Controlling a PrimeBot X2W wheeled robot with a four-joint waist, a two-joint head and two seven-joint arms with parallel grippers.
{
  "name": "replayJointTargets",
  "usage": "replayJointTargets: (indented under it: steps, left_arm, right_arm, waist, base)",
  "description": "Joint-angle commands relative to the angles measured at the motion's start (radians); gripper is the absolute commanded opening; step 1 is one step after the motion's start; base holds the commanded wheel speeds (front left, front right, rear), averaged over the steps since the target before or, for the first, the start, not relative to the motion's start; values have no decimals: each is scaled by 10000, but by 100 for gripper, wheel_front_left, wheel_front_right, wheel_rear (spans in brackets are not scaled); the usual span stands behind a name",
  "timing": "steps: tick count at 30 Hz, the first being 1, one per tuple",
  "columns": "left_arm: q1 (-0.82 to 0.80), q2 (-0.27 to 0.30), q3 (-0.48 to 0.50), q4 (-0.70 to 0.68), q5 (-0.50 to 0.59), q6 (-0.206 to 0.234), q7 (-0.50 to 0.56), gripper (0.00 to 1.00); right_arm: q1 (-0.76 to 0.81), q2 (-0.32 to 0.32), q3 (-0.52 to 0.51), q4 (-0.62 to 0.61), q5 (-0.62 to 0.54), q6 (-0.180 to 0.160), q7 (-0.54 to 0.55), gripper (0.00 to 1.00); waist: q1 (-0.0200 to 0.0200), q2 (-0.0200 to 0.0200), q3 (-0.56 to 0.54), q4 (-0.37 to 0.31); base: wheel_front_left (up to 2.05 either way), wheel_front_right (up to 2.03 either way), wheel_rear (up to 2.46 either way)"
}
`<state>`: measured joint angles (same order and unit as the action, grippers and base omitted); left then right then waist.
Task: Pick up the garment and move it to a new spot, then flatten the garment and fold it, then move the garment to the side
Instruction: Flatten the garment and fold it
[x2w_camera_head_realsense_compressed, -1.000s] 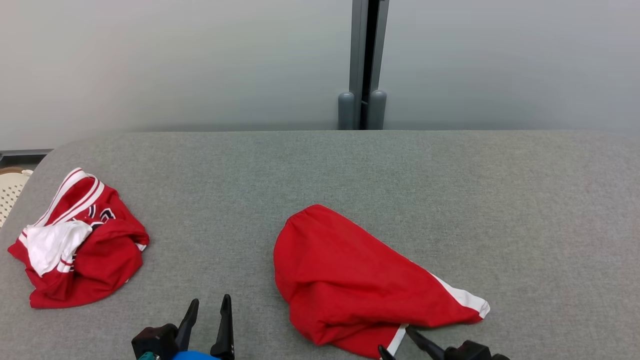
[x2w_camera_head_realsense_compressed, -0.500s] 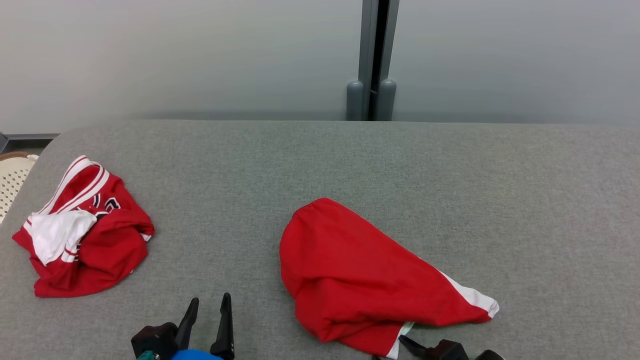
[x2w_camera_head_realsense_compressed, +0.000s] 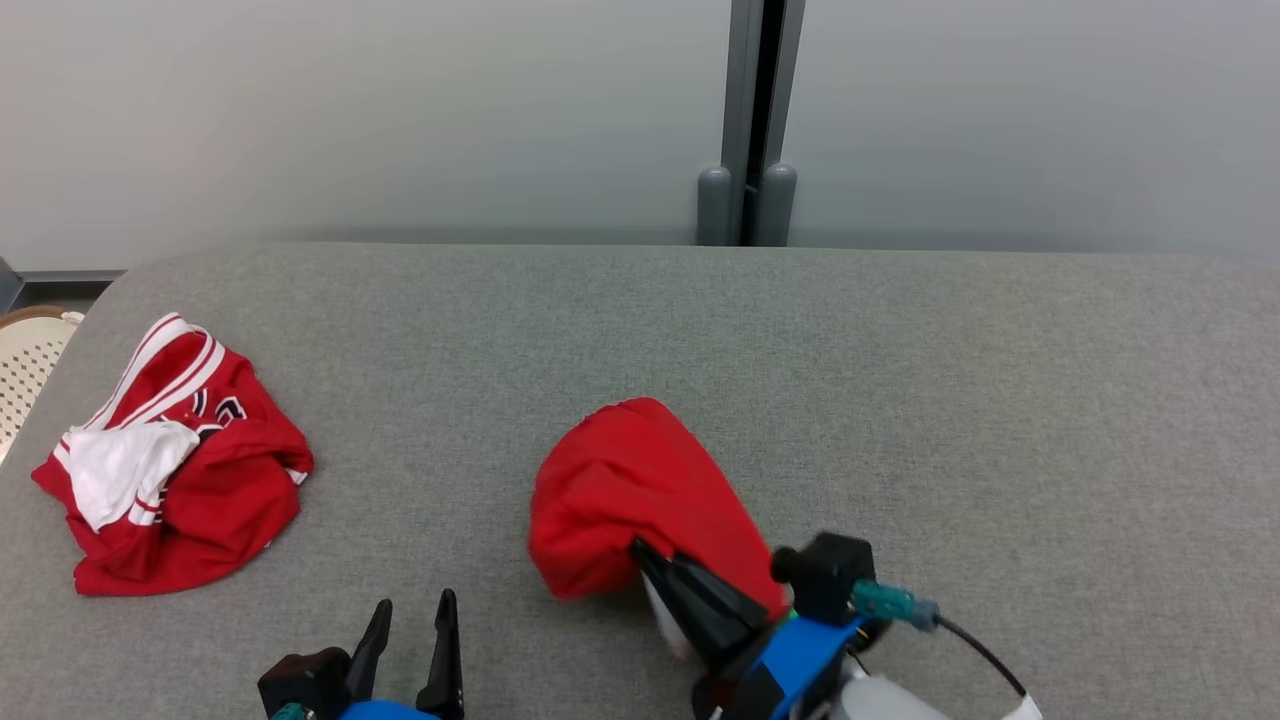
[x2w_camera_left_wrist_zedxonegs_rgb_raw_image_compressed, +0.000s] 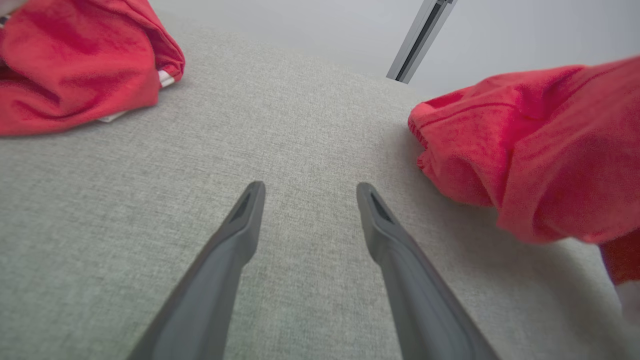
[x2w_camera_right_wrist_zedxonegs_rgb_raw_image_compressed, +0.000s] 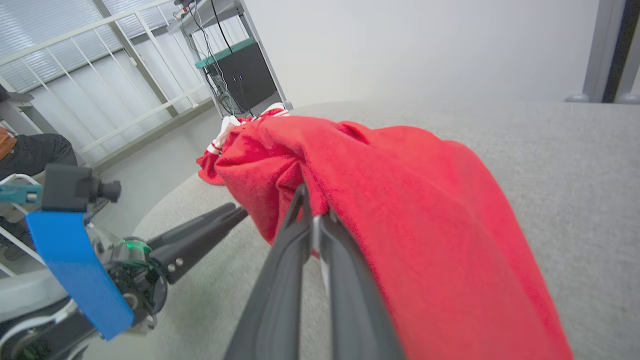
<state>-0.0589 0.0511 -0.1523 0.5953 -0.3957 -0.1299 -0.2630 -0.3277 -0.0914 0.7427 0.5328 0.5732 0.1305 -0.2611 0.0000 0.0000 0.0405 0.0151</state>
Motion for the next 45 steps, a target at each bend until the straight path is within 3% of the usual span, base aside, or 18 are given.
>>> replayJointTargets:
  steps: [1,7,14,21,22,23,24,28,33,39,45]
  left_arm:
    - [27,2,8,33,82,-14,-26,100]
    - [-78,2,-159,85,52,-14,-26,100]
    - [106,-1,-189,129,41,-14,-26,100]
    - [205,2,-73,58,94,-14,-26,100]
    - [199,-1,-70,39,95,-14,-26,100]
    - [167,-6,-88,22,87,-14,-26,100]
    - [122,-8,-115,10,76,-14,-26,100]
    - [-22,0,-180,-52,20,-14,-26,100]
    - [-40,-2,-162,-139,51,-14,-26,100]
    - [-72,2,-185,-232,107,-14,-26,100]
    - [-204,-3,-437,-637,79,-14,-26,100]
  right_arm:
    - [-638,97,367,-580,680,4,100,0]
    - [-2135,345,669,-1943,3288,4,388,0]
    - [-2555,392,-405,-2363,6502,4,105,0]
    - [-2049,112,-1890,-796,7045,4,-9,0]
    - [-2007,-80,-2026,-321,6797,4,-18,0]
    - [-2025,-312,-2088,166,6390,6,-22,40]
    - [-2028,-486,-2215,651,6026,4,-36,100]
    - [-2034,-1107,-3313,2138,3785,4,-42,100]
    - [-1341,-1210,-4812,1968,503,4,-42,100]
    - [251,-428,-6613,569,-2980,4,-42,100]
    - [1322,192,-7253,152,-4224,4,-43,100]
  waist:
    - [0,0,-89,-48]
    - [0,0,-252,132]
    - [0,0,-291,477]
    - [0,0,-230,480]
    - [0,0,-209,449]
    - [0,0,-176,414]
    - [0,0,-150,382]
    - [0,0,-54,212]
    - [0,0,-31,-28]
    - [0,0,-61,-174]
    - [0,0,-52,-220]
  base:
    - [0,0,0]
    - [0,0,0]
    - [0,0,0]
    - [0,0,0]
    - [0,0,0]
    - [0,0,0]
    - [0,0,0]
    - [0,0,0]
    - [0,0,0]
    - [0,0,0]
    - [0,0,0]
